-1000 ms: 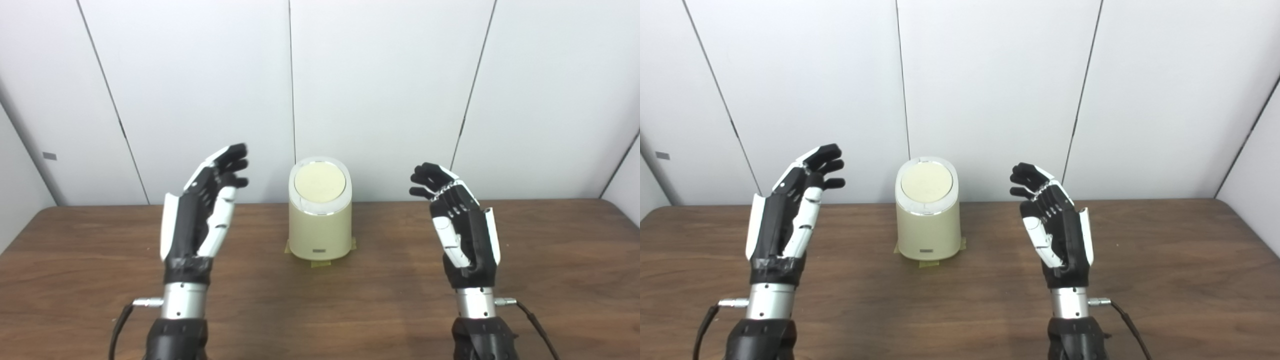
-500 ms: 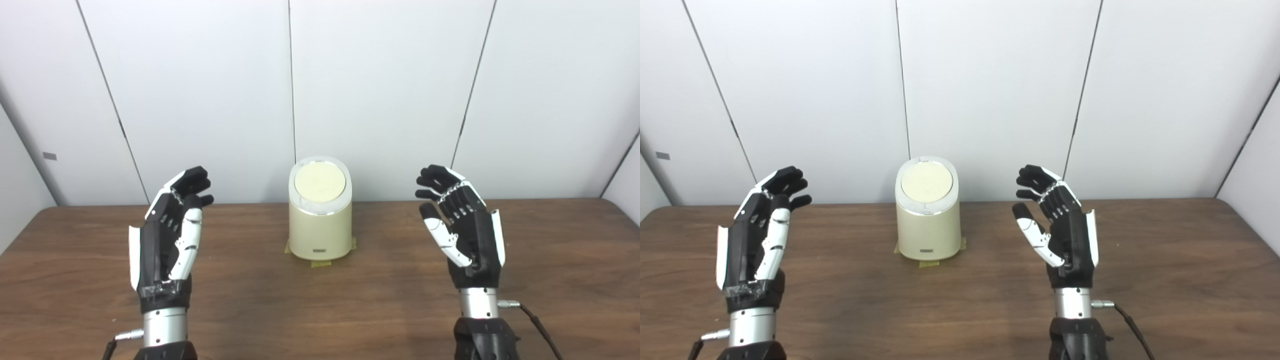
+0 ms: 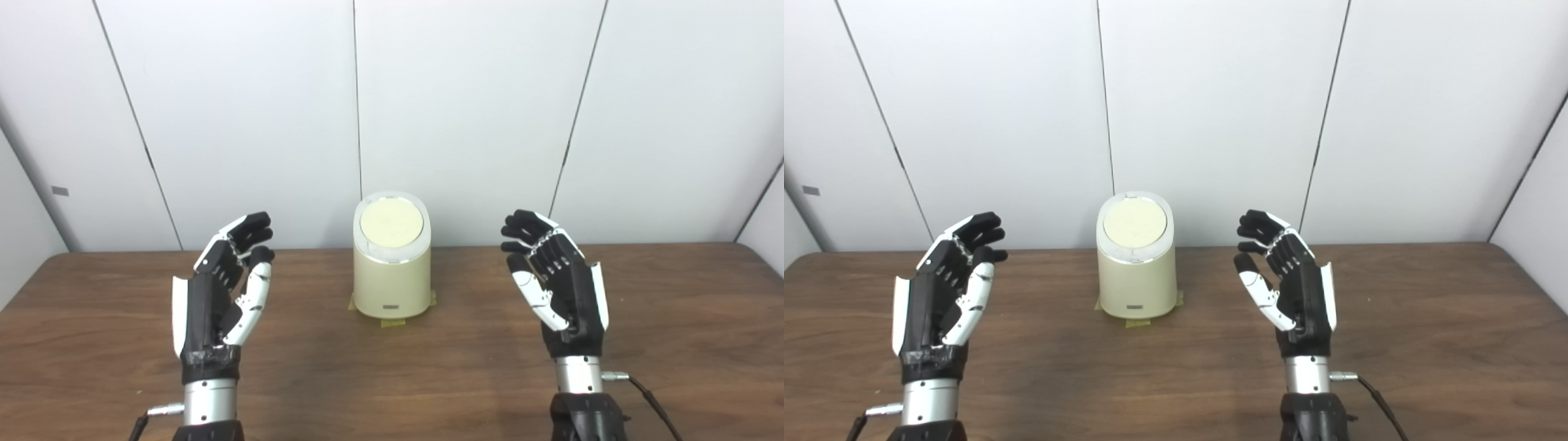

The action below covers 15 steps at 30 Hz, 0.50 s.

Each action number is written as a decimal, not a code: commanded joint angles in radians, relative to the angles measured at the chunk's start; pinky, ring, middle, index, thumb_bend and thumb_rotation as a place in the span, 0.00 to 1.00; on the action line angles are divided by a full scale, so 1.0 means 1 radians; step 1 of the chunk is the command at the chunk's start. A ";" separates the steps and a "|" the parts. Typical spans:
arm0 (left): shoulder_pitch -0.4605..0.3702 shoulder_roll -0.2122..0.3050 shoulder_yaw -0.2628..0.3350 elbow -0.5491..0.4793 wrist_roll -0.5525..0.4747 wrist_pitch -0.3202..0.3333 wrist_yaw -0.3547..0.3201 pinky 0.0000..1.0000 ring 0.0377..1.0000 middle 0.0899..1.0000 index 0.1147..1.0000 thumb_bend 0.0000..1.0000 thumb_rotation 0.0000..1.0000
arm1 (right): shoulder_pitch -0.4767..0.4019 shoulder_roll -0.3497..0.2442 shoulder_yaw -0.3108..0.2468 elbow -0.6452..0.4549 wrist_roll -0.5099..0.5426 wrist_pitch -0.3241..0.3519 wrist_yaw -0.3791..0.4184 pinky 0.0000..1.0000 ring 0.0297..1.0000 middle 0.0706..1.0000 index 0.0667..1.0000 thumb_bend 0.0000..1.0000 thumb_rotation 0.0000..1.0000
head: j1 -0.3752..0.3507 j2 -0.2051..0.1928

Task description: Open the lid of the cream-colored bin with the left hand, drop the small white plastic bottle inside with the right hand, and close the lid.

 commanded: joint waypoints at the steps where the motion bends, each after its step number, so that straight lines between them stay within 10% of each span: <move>1: -0.019 -0.003 -0.005 -0.019 -0.008 -0.021 0.001 0.68 0.76 0.76 0.74 0.26 0.42 | -0.027 0.003 0.004 -0.030 0.009 -0.031 0.004 0.63 0.70 0.70 0.68 0.34 0.40 | -0.001 0.001; 15: -0.024 0.005 -0.003 -0.004 -0.016 -0.024 -0.001 0.67 0.75 0.75 0.73 0.26 0.44 | -0.030 0.001 0.008 -0.013 0.004 -0.042 0.004 0.61 0.69 0.70 0.68 0.35 0.40 | -0.005 -0.001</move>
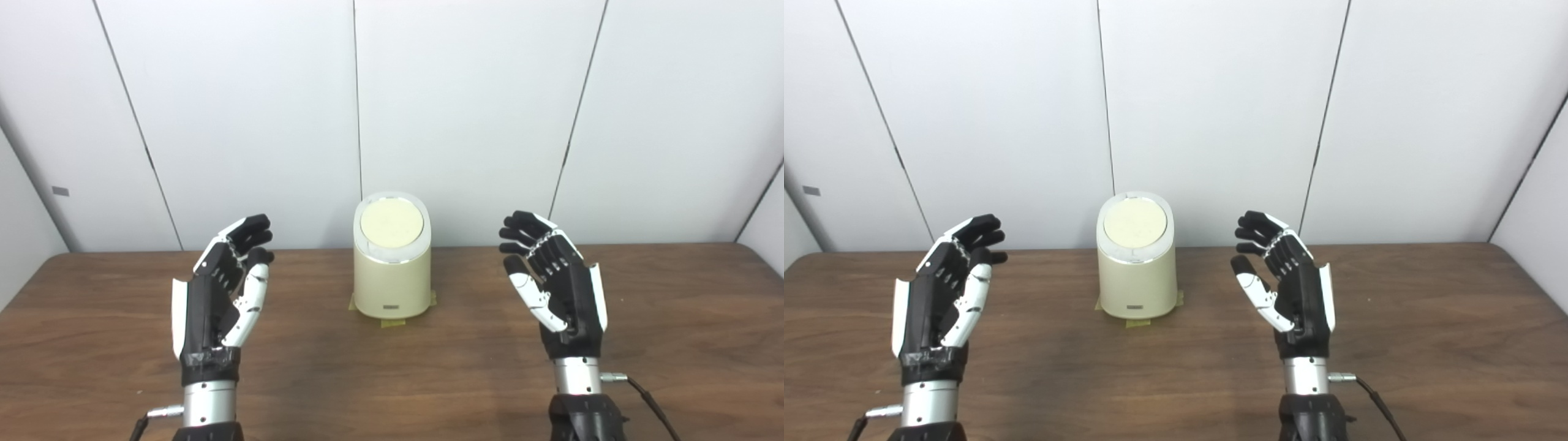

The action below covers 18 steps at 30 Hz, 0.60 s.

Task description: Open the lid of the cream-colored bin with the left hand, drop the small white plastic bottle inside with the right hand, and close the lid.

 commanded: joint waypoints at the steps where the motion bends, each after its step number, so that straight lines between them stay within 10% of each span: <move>1: -0.026 0.002 -0.003 -0.008 -0.003 -0.023 0.000 0.67 0.75 0.75 0.73 0.26 0.44 | -0.033 0.000 0.004 -0.013 -0.002 -0.041 0.004 0.61 0.69 0.70 0.68 0.35 0.40 | -0.003 -0.001; 18: -0.024 0.001 -0.009 -0.008 0.006 -0.017 -0.003 0.66 0.75 0.75 0.72 0.26 0.44 | -0.030 0.007 0.005 -0.025 -0.009 -0.027 -0.001 0.61 0.68 0.69 0.67 0.36 0.41 | -0.005 -0.001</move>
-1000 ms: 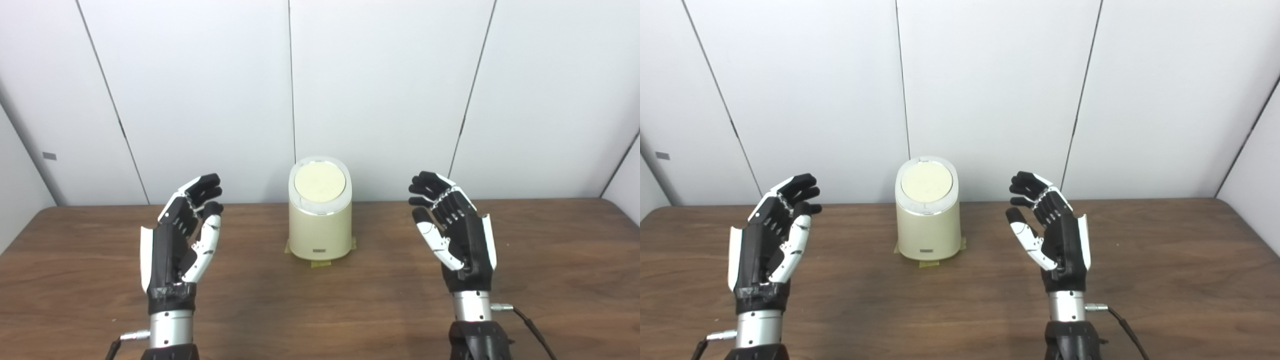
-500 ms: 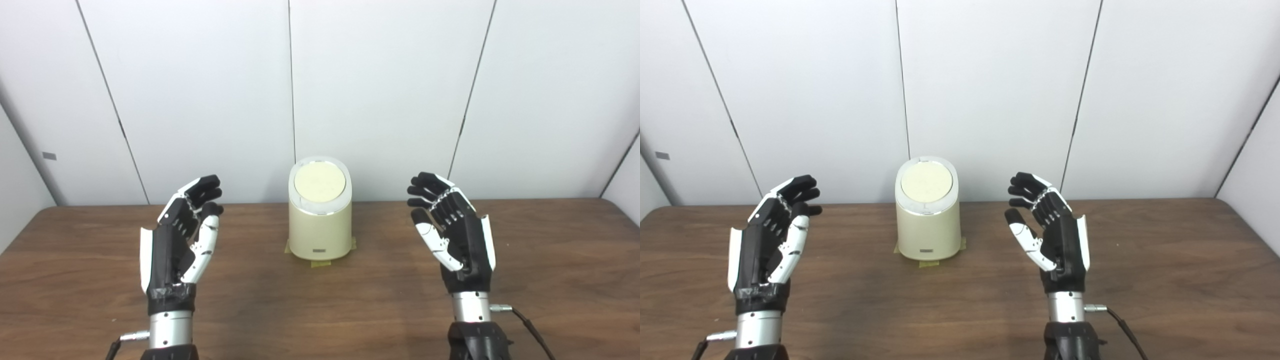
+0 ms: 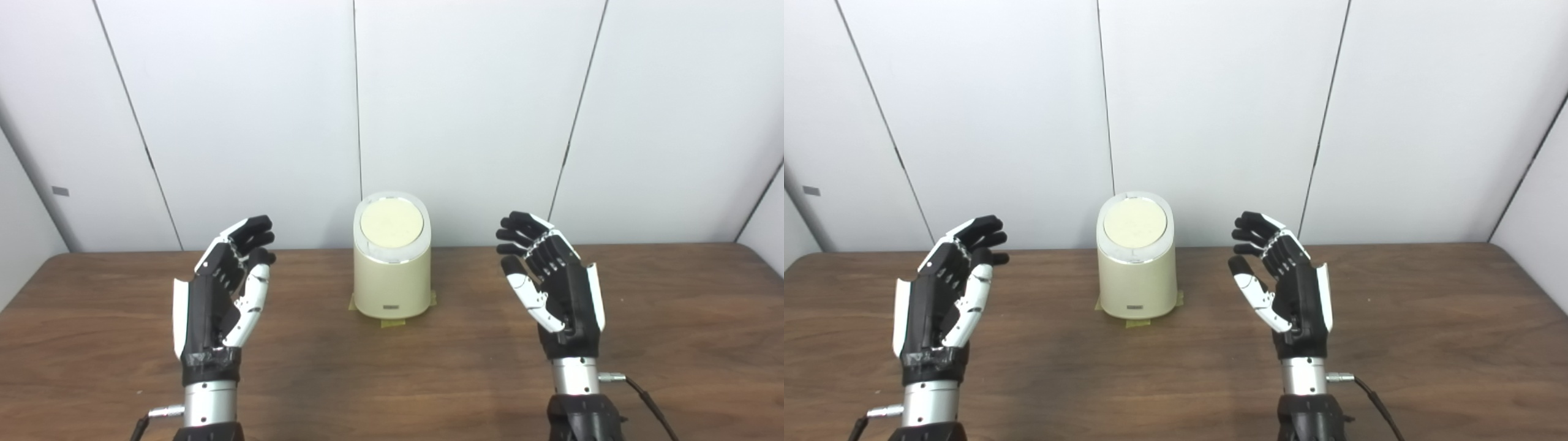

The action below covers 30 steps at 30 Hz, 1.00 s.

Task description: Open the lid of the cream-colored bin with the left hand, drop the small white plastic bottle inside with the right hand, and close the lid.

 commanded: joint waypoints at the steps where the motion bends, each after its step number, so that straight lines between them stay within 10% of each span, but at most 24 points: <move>1: -0.024 0.001 -0.006 -0.008 0.004 -0.017 0.000 0.66 0.75 0.75 0.72 0.26 0.43 | -0.030 0.004 0.002 -0.025 0.005 -0.028 0.001 0.61 0.68 0.69 0.67 0.36 0.41 | -0.001 0.000; 30: -0.023 0.001 -0.007 -0.011 0.004 -0.007 -0.002 0.66 0.74 0.74 0.72 0.27 0.43 | -0.031 0.005 0.002 -0.027 -0.005 -0.028 -0.003 0.60 0.68 0.69 0.67 0.35 0.41 | -0.001 0.005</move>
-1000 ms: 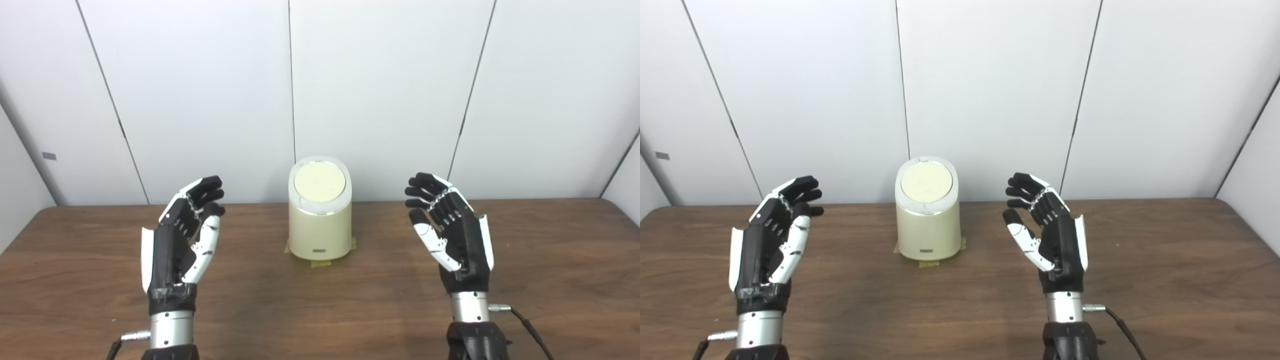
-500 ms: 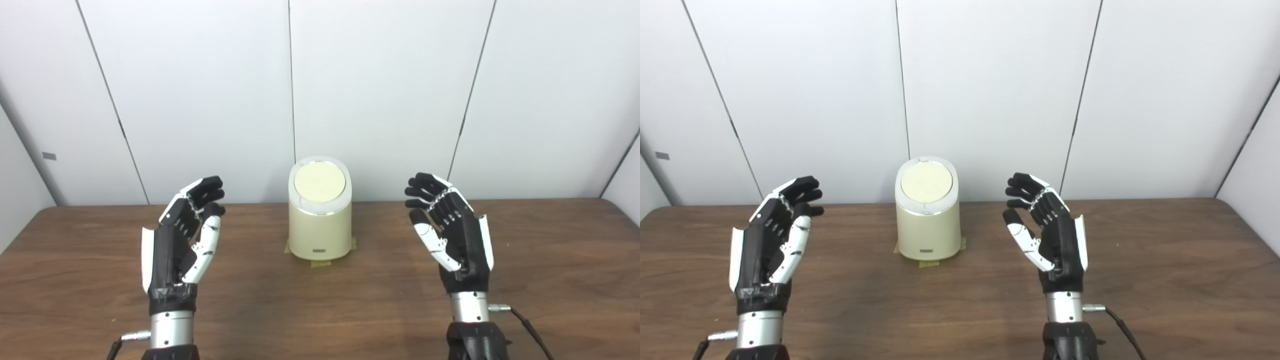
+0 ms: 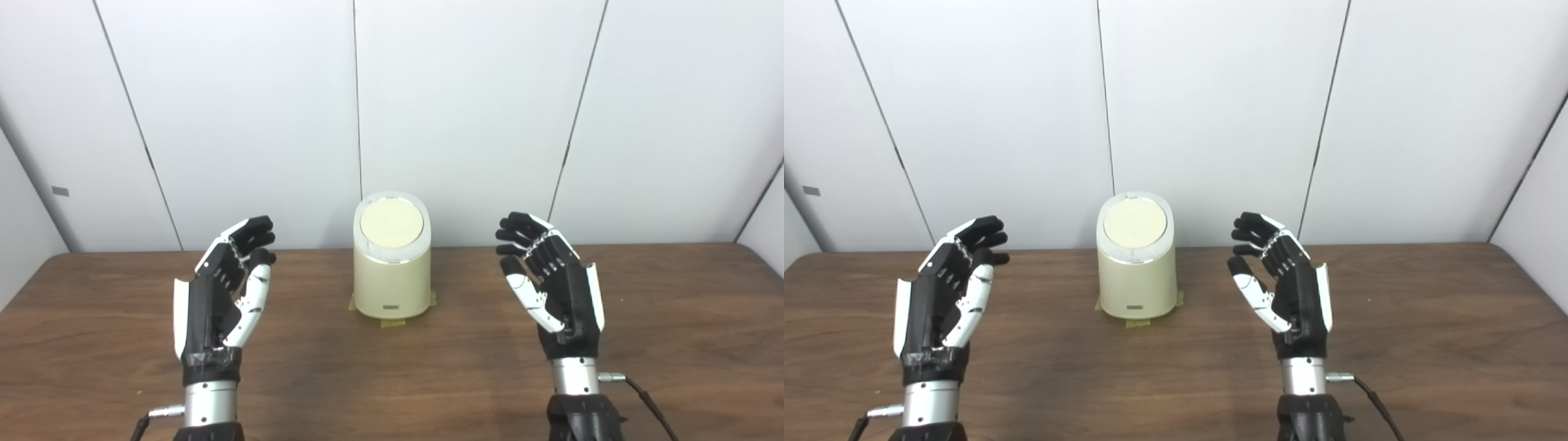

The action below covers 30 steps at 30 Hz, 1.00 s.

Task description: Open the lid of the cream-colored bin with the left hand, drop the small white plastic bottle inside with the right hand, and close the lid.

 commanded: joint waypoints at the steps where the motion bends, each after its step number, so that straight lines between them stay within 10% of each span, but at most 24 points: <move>1: -0.023 0.001 -0.007 -0.012 0.003 -0.008 -0.003 0.66 0.74 0.75 0.72 0.27 0.43 | -0.031 0.004 0.002 -0.028 -0.003 -0.027 -0.002 0.60 0.68 0.69 0.67 0.35 0.41 | -0.001 0.001; 30: -0.025 0.003 -0.007 -0.009 0.005 -0.005 0.000 0.65 0.74 0.75 0.72 0.26 0.39 | -0.031 0.003 0.003 -0.029 -0.007 -0.024 -0.001 0.60 0.67 0.68 0.67 0.34 0.41 | -0.002 0.002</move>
